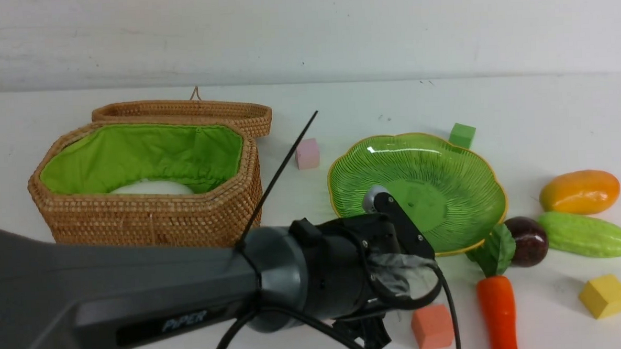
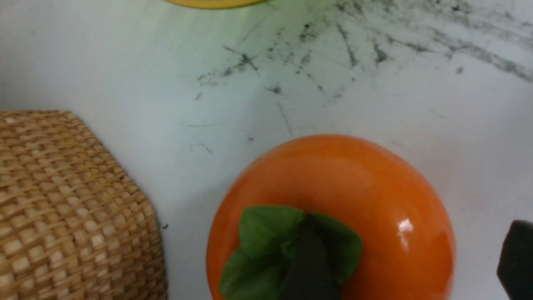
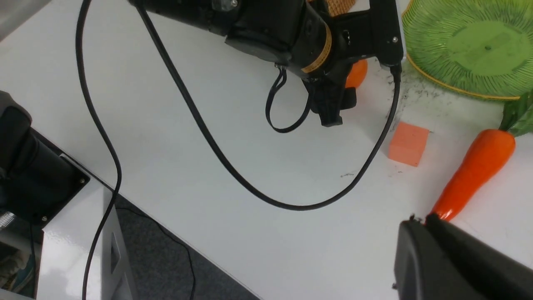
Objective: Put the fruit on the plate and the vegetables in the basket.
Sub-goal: Grab a tomato with your left arm and place it on the plate on the right.
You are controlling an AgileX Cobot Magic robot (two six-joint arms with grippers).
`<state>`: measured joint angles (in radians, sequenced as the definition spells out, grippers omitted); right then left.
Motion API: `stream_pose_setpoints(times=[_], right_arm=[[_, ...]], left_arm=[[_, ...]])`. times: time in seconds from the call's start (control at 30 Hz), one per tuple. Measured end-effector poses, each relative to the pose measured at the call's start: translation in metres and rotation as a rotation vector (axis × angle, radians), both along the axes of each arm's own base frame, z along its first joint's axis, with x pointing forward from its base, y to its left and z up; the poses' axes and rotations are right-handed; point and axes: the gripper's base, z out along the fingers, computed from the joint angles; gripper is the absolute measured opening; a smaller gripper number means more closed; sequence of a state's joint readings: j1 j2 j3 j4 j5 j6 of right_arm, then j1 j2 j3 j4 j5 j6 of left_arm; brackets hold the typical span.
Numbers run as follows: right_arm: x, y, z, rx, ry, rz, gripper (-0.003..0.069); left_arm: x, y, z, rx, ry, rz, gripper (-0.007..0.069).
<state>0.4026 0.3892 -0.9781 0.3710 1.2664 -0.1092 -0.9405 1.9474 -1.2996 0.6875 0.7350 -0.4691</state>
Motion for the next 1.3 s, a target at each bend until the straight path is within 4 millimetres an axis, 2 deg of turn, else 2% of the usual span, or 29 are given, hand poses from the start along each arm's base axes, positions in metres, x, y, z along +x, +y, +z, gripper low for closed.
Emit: stream_pose_setpoints(times=[0.13,0.27,0.3,0.4,0.8,1.13,1.3], right_arm=[[0.000,0.000,0.000,0.000,0.000,0.000,0.0023],[0.000,0.000,0.000,0.000,0.000,0.000,0.0023],[0.000,0.000,0.000,0.000,0.000,0.000,0.0023],[0.000,0.000,0.000,0.000,0.000,0.000,0.0023],[0.000,0.000,0.000,0.000,0.000,0.000,0.0023],[0.001,0.000,0.001,0.005,-0.007,-0.003,0.0023],[0.002,-0.001,0.000,-0.007,-0.015,-0.016,0.0023]], left_arm=[[0.001,0.000,0.000,0.004,-0.013,0.004,0.0524],[0.002,0.000,0.000,0.009,-0.021,0.000,0.0465],[0.002,0.000,0.000,0.014,-0.027,-0.003,0.0426],[0.005,0.000,-0.002,0.037,-0.048,-0.023,0.0370],[0.006,-0.001,-0.001,0.054,-0.064,-0.032,0.0366],[0.000,0.003,0.030,-0.043,-0.083,-0.011,0.0364],[-0.001,0.004,0.035,-0.060,-0.081,-0.004,0.0363]])
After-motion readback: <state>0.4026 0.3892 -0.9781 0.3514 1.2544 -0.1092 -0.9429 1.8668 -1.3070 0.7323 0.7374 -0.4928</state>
